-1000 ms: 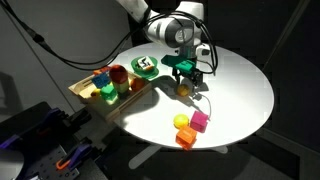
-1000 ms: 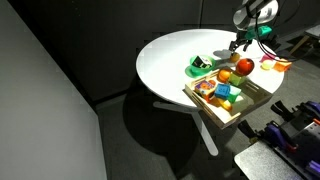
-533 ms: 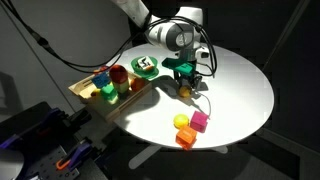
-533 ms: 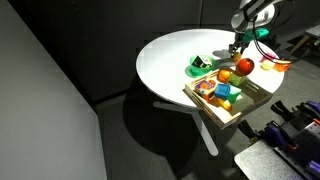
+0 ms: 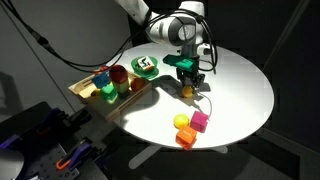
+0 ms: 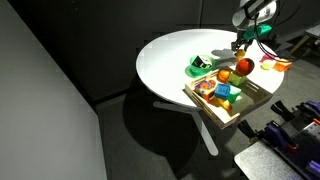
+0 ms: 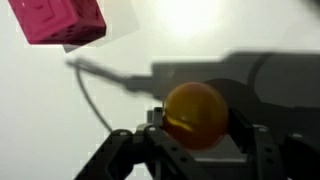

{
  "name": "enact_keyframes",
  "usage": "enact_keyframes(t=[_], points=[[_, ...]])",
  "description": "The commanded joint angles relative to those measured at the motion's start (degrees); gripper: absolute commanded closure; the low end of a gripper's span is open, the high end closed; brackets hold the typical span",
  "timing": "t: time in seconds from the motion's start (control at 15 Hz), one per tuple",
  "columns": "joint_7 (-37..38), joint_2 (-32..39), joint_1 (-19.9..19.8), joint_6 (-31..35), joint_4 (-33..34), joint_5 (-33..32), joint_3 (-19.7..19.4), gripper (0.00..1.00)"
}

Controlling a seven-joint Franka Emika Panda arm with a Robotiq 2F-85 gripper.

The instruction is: Pick up the yellow fruit closer to the center of the table and put it in the crate

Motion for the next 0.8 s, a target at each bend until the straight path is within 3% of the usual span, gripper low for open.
enact_keyframes(t=[0.0,0.73], points=[[2.5,-3.8,0.8,-5.9,-1.2,-2.4,-1.4,0.59],[0.9,-13.3,0.6,-17.9,-6.3,-7.5,-1.3,0.59]])
